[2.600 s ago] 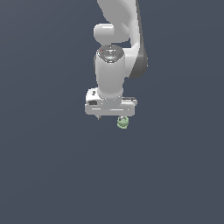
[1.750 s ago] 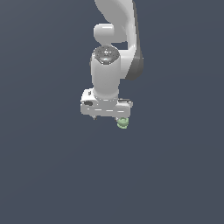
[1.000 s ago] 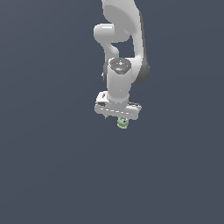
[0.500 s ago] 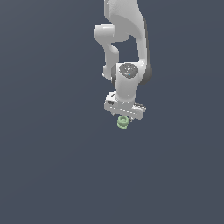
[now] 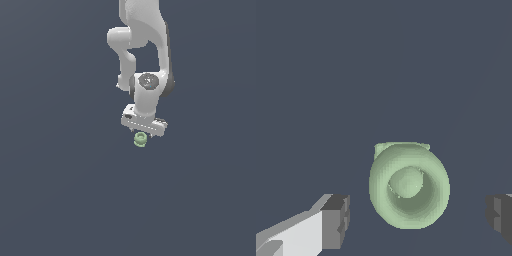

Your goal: Pick up the object and move it to a goal position.

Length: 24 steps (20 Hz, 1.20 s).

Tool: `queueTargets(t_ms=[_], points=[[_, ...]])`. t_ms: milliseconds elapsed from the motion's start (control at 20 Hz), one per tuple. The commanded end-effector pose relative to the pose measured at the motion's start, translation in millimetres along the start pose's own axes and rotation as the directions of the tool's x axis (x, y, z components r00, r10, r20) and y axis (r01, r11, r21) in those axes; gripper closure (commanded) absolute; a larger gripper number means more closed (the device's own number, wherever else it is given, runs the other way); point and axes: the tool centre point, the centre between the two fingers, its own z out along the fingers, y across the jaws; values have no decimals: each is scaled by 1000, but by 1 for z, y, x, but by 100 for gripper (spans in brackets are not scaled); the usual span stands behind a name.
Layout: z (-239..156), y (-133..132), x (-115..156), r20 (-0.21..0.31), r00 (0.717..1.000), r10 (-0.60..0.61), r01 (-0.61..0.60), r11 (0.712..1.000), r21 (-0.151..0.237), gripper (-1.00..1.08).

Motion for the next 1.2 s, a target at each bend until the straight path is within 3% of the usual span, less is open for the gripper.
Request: queueTargets(t_ms=[0,750,800,1150], points=[[3,0,0,0,1000,0,0,1000,0,-92],[50,0,-1,0,1000,4,-4,1000,0,-92],[50,0,-1,0,1000,4,-4,1000,0,108],[50,0,-1,0,1000,4,-4,1000,0,108]])
